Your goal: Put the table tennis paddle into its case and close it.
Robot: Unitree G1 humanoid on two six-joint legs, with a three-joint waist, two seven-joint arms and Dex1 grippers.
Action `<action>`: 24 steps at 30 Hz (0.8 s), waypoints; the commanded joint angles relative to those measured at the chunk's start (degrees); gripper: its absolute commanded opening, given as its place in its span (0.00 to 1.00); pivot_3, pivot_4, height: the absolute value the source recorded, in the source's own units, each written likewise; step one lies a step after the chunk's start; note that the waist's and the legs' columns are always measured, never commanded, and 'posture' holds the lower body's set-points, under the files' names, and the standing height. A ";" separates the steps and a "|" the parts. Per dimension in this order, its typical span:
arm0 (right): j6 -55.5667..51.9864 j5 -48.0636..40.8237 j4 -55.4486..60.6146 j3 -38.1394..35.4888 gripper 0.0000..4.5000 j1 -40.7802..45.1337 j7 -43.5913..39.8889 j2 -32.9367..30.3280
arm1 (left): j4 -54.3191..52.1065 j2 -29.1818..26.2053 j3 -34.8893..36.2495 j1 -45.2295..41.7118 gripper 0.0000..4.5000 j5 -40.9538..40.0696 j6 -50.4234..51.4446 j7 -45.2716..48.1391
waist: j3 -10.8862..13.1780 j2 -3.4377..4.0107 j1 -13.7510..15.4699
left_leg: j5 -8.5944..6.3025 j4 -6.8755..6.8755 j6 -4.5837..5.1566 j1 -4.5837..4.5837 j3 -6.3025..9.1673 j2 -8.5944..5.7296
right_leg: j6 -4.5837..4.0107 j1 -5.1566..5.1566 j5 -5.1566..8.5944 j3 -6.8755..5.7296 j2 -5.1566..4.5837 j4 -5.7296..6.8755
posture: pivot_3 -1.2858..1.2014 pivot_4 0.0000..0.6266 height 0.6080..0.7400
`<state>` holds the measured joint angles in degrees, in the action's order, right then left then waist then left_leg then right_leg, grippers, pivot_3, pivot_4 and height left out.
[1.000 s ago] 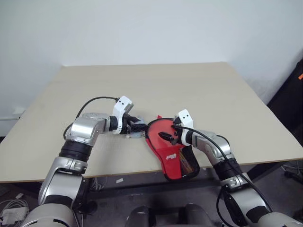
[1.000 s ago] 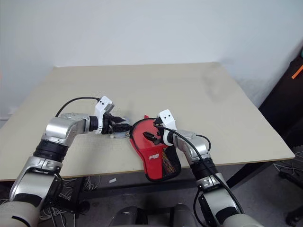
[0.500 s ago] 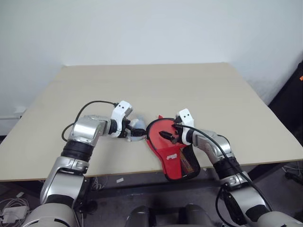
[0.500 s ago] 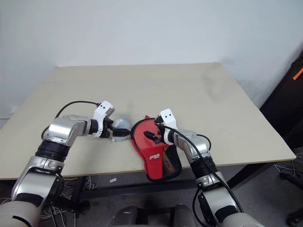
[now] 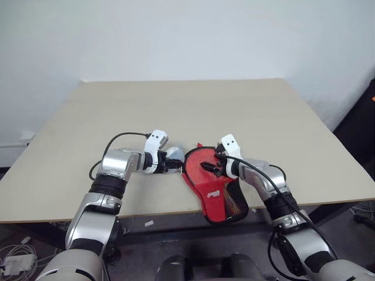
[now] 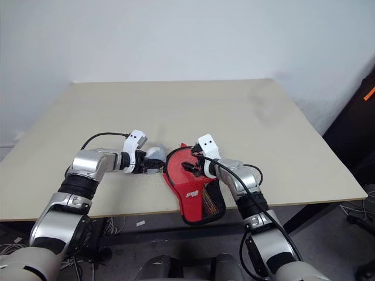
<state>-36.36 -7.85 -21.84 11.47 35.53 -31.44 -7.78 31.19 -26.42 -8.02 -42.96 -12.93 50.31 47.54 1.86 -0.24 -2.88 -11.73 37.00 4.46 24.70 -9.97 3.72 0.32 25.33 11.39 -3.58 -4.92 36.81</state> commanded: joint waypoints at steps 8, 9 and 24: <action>-3.51 0.68 -0.75 3.12 0.54 -1.80 -3.52 0.17 | 0.97 -0.69 0.48 -4.57 0.13 1.15 -0.83 1.23 | -0.03 -0.03 -0.10 | 0.00 0.01 0.00 -0.02 0.00 0.04 | 0.00 0.00 0.00 0.00 0.05 0.01 | 0.52 0.00 1.00; -3.91 0.62 -0.59 3.39 0.54 -1.95 -3.93 0.18 | 1.44 -0.71 0.50 -5.21 0.13 1.32 -1.06 1.36 | -0.03 -0.03 -0.10 | 0.00 0.01 0.00 -0.02 0.00 0.04 | 0.00 0.00 0.00 0.00 0.05 0.01 | 0.52 0.00 1.00; -4.22 3.87 -3.07 5.41 0.54 -2.96 -3.13 1.13 | 26.58 2.50 0.54 -21.94 0.13 8.21 -16.66 -0.19 | -0.20 -0.30 -0.27 | -0.01 0.01 0.02 -0.02 0.04 0.07 | 0.00 0.03 0.00 -0.01 0.12 0.02 | 0.52 0.00 1.00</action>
<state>-38.30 -5.78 -20.52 13.49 35.28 -34.63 -6.60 57.79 -23.50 -8.48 -60.34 -5.51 37.40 48.45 1.66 -0.54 -3.15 -11.75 37.01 4.49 24.68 -9.94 3.79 0.31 25.36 11.39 -3.60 -4.79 36.82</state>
